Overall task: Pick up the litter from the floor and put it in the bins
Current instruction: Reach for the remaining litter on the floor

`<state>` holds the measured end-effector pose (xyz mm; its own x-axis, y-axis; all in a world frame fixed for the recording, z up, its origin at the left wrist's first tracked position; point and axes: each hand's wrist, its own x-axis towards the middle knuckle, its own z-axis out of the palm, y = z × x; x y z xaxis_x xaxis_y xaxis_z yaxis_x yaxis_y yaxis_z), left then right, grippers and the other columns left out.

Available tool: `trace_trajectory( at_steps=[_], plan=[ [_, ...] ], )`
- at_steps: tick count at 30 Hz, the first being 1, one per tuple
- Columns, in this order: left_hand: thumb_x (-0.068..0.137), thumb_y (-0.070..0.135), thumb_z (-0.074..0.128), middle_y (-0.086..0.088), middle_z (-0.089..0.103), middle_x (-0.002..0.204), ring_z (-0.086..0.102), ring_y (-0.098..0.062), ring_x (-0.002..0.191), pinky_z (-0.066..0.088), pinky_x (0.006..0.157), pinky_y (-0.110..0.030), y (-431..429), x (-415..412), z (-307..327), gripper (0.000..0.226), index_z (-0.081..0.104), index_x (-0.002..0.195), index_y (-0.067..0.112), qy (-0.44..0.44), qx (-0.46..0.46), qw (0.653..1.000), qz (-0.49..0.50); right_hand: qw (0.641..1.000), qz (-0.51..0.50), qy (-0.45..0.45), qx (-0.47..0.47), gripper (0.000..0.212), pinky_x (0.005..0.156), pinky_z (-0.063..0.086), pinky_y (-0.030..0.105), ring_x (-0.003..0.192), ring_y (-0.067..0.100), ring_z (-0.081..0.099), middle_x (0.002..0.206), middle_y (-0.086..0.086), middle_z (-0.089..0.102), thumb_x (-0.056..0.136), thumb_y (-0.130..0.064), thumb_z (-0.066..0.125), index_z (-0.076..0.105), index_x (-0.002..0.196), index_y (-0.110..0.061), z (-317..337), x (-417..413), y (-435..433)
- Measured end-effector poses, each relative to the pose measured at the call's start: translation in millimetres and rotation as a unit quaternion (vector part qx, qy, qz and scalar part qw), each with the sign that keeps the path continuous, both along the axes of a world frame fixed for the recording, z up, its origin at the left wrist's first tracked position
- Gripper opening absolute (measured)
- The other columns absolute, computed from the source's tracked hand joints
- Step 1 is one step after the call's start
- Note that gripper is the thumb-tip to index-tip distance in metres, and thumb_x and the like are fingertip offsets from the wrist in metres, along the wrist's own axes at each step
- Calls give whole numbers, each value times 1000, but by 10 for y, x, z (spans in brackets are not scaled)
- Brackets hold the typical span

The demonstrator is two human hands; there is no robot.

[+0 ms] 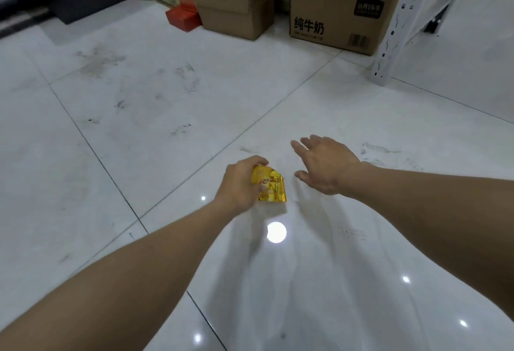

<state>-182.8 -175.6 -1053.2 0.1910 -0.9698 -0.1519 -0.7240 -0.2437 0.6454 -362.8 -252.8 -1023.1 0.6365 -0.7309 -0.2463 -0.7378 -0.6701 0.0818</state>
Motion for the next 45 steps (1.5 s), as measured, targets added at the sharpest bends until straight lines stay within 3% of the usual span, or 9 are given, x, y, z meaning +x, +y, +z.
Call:
trace_trajectory(
  at_steps=[2, 5, 19, 27, 35, 37, 41, 45],
  plan=[
    [77, 4, 76, 2, 64, 106, 55, -12, 91, 36, 73, -7, -42, 282, 222, 47, 63, 118, 23, -4, -19, 999, 29, 1000, 13, -9, -27, 69, 116, 19, 38, 144, 30, 18, 157, 12, 21, 100, -47, 32, 7, 153, -11, 129, 200, -8],
    [78, 5, 76, -2, 64, 108, 58, -16, 93, 43, 79, -17, -10, 761, 580, 45, 64, 117, 23, -14, -54, 996, 69, 997, 28, -43, -55, 68, 119, 11, 38, 148, 28, 7, 160, 11, 11, 101, -45, 30, 4, 154, -12, 382, 588, 29],
    [79, 8, 78, 4, 62, 107, 61, -19, 100, 57, 82, -39, 966, 3097, 1847, 41, 64, 112, 28, 44, -220, 941, 253, 976, 102, -173, -87, 67, 119, 10, 34, 149, 23, 6, 161, 7, 11, 101, -44, 34, 6, 154, -15, 1541, 3259, 711],
    [80, 7, 76, 3, 58, 112, 58, -16, 99, 56, 77, -29, 1840, 4437, 2277, 43, 63, 115, 28, 32, -250, 897, 362, 956, 207, -185, -95, 68, 119, 12, 35, 149, 24, 8, 162, 7, 11, 101, -45, 36, 6, 154, -16, 2007, 4736, 1408],
    [79, 14, 79, 5, 57, 109, 57, -18, 103, 55, 84, -36, 2929, 5539, 2592, 44, 62, 118, 27, -45, -265, 843, 466, 924, 316, -198, -82, 67, 118, 14, 34, 149, 23, 8, 161, 6, 11, 101, -44, 35, 5, 154, -15, 2261, 6092, 2301],
    [77, 15, 80, 4, 59, 111, 56, -20, 105, 55, 86, -39, 3218, 5782, 2586, 45, 62, 116, 28, -54, -267, 825, 495, 917, 337, -198, -75, 67, 118, 14, 33, 149, 23, 8, 161, 5, 12, 101, -44, 34, 5, 154, -16, 2259, 6362, 2519],
    [79, 13, 78, 5, 57, 109, 50, -11, 98, 43, 79, -22, 3764, 6203, 2600, 43, 61, 118, 24, -70, -269, 784, 555, 906, 368, -199, -59, 66, 117, 15, 33, 149, 21, 8, 161, 4, 12, 101, -43, 34, 6, 154, -16, 2207, 6777, 2875],
    [79, 12, 78, 2, 58, 111, 47, -11, 98, 40, 83, -24, 4140, 6534, 2540, 41, 63, 116, 20, -83, -260, 740, 614, 900, 389, -191, -51, 65, 117, 18, 33, 148, 20, 10, 161, 2, 13, 101, -43, 33, 8, 154, -17, 2142, 7059, 3087]
  ],
)
